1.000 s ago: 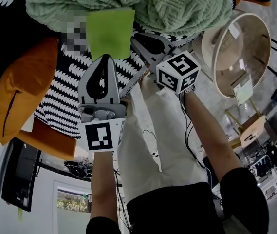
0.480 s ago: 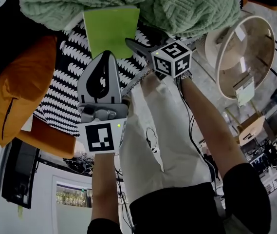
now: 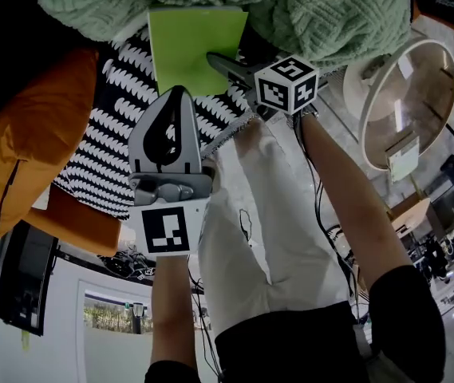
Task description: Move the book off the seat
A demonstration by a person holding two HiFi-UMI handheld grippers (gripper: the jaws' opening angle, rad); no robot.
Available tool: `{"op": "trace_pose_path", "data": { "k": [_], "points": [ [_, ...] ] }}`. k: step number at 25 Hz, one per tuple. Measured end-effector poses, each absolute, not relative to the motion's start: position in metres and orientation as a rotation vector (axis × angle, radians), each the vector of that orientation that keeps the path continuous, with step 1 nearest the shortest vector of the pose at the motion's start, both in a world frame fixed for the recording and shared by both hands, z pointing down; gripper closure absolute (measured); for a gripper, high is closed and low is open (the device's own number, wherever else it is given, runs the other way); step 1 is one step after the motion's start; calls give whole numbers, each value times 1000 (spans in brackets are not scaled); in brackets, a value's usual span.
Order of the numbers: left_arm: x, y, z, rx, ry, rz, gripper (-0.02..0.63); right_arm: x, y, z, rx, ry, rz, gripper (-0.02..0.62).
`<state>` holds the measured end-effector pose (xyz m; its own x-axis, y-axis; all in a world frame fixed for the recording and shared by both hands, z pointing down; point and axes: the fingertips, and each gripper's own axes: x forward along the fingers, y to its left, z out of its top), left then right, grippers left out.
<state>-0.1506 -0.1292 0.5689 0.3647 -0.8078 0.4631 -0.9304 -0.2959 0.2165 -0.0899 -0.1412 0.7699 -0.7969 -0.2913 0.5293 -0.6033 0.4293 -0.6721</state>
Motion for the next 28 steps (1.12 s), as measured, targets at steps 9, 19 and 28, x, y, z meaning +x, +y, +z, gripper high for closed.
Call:
{"op": "trace_pose_path", "data": {
  "k": [9,19,28],
  "points": [
    [-161,-121,576,2146,-1531,372,595,-98,-147,774,715,-2381,1375,322],
    [-165,-121,576,2133,-1557,378,595,-109,-150,771,669,-2382,1391,318],
    [-161,-119,564,2158,-1542,371,595,-114,-147,745,659,-2411,1445,387]
  ]
}}
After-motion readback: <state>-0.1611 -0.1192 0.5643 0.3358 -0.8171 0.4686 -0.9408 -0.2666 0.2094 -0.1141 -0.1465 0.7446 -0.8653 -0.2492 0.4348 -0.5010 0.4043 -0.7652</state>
